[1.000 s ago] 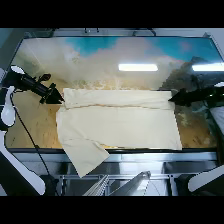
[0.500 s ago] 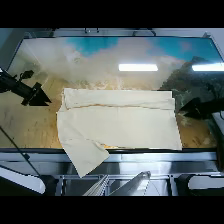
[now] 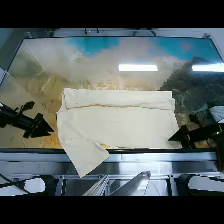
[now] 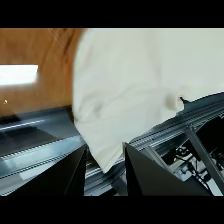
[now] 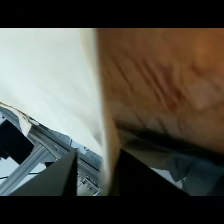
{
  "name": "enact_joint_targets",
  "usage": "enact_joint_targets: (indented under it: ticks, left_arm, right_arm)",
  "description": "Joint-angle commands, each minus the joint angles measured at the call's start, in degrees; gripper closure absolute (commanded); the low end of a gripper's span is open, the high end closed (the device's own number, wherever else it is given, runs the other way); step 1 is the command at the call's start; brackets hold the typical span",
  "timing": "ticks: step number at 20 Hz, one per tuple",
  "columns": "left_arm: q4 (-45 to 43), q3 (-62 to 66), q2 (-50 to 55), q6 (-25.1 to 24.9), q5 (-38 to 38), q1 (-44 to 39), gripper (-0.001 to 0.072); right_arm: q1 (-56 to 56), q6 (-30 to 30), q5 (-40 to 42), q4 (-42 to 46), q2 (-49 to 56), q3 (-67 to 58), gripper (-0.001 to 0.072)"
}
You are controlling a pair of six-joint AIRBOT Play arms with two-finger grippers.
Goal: Fold the shirts.
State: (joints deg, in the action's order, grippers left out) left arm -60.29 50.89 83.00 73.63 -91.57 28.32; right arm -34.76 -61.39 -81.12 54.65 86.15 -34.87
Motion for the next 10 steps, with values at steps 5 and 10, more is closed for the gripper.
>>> enact_joint_targets:
  ticks: [5, 10]
  left_arm:
    - [3.61, -16.90, -4.57, -3.93, 14.25, -2.49, 0.0460]
    - [3.96, -20.15, -4.57, -3.93, 20.39, -7.82, 0.0460]
  right_arm:
    - [-0.04, 6.82, 8.87, -8.24, -0.20, 2.54, 0.0698]
    - [-0.02, 7.02, 8.90, -8.50, -0.20, 2.54, 0.0698]
